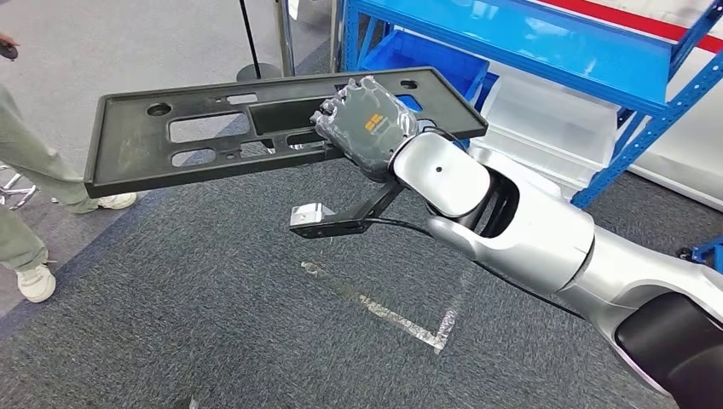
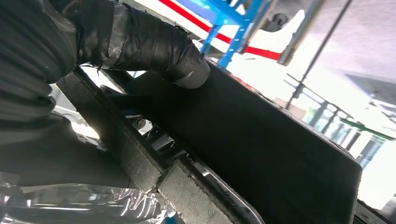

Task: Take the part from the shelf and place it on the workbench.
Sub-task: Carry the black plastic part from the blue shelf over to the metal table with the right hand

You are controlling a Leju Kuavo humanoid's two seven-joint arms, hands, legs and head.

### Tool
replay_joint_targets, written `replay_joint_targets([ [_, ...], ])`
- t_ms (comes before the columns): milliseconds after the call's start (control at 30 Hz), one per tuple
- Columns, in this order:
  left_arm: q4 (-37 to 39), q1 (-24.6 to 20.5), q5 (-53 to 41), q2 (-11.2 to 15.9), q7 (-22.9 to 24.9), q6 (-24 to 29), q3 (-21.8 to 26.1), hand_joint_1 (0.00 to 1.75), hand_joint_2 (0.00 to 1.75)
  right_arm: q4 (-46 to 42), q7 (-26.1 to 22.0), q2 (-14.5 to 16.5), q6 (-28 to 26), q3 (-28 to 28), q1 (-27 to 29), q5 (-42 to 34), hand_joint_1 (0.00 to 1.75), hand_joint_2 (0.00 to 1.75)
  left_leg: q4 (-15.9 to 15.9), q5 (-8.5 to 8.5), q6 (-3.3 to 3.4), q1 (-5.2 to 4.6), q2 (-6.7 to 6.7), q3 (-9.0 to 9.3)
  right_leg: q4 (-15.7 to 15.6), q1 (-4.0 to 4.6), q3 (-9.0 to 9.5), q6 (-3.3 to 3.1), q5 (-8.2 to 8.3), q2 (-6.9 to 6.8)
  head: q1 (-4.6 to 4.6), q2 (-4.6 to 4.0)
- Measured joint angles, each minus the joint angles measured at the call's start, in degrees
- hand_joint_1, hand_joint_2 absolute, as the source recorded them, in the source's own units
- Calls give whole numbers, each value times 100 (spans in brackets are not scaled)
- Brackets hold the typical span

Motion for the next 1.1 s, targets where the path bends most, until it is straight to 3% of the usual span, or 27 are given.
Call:
replay_joint_targets([
  [33,0,2,1,0,0,-1,0,0,175,3,-1,0,0,0,13,1,175,175,0,0,0,-19,-71,9,-171,13,65,-35,158,25,-1,0],
  [67,0,3,1,-1,-1,-2,0,0,175,4,-1,0,-1,0,15,2,175,175,-6,0,-1,-37,-144,26,-548,35,225,-93,406,86,0,0],
  [133,2,9,3,-27,-2,-6,0,0,175,8,0,-1,-2,0,-1,5,175,175,-54,21,-22,-25,-267,52,-1289,53,562,-245,774,307,-37,1],
  [200,4,2,4,-55,-2,-11,0,0,175,13,-1,1,-1,0,-24,10,175,175,-123,77,-88,69,-379,25,-1609,74,710,-343,881,446,-68,1],
  [267,5,-9,4,-60,-4,-14,1,0,175,15,-2,2,1,0,-37,13,175,175,-218,137,-153,119,-501,10,-1803,100,806,-396,964,398,-46,2],
  [333,6,10,4,-62,-14,-17,2,0,175,19,-2,7,-1,0,-44,18,175,175,-170,87,-186,51,-313,-39,-2169,63,1025,-430,1033,269,-45,1],
  [400,6,19,4,-61,-22,-22,2,0,175,26,-2,13,1,0,-58,24,175,175,346,-137,-246,20,55,-329,-2382,10,1182,-408,1021,86,-65,1],
  [467,6,5,4,-57,-26,-26,2,0,175,39,-5,13,8,1,-38,26,175,175,983,-310,-341,74,207,-711,-2302,-31,1186,-356,937,-95,-71,1],
  [500,7,1,3,-52,-27,-26,2,0,175,45,-9,13,12,2,-14,27,175,175,1086,-273,-390,104,241,-794,-2220,-57,1175,-313,870,-182,-68,1],
  [533,7,1,1,-46,-27,-27,2,0,175,50,-14,13,15,2,6,27,175,175,987,-149,-443,134,274,-764,-2116,-90,1160,-261,792,-263,-72,1],
  [600,6,6,-2,-42,-27,-28,1,0,175,54,-18,14,17,3,12,34,175,175,455,136,-532,172,417,-506,-1852,-156,1107,-132,606,-399,-76,0],
  [633,5,5,-2,-47,-26,-29,0,0,175,54,-18,14,19,3,1,37,175,175,253,204,-531,173,486,-412,-1698,-157,1061,-62,507,-453,-89,0],
  [700,5,-12,-2,-57,-24,-27,0,0,175,55,-22,11,22,3,-14,40,175,175,245,158,-392,146,513,-423,-1504,-120,978,32,387,-529,-91,1],
  [767,6,-20,-2,-50,-21,-21,1,0,175,54,-30,9,26,2,-9,42,175,175,301,149,-234,141,402,-470,-1451,-109,973,71,344,-609,-48,1],
  [800,7,-19,-2,-46,-22,-17,1,0,175,54,-32,9,27,2,-4,42,175,175,298,152,-192,139,348,-479,-1417,-125,981,84,297,-579,-20,1],
  [867,7,-14,-2,-42,-21,-16,2,0,175,54,-34,6,26,2,-2,42,175,175,272,171,-127,140,249,-478,-1179,-160,894,92,78,-354,5,1],
  [933,8,-14,-2,-40,-21,-20,2,0,175,62,-34,-4,25,2,14,45,175,175,235,201,-80,124,140,-481,-452,-153,552,78,-322,-72,22,1],
  [1000,9,-14,-2,-39,-22,-28,2,0,175,76,-35,-11,25,2,61,51,175,175,209,229,-45,97,-6,-484,216,-118,206,41,-531,31,28,1],
  [1033,9,-14,-2,-39,-22,-32,2,0,175,82,-37,-12,25,3,85,54,175,175,205,239,-39,85,-85,-484,226,-102,179,2,-448,46,28,1],
  [1100,9,-11,-2,-40,-22,-36,2,0,175,91,-42,-14,23,3,104,58,175,175,200,261,-41,71,-244,-484,-368,-60,425,-113,-34,140,29,0],
])
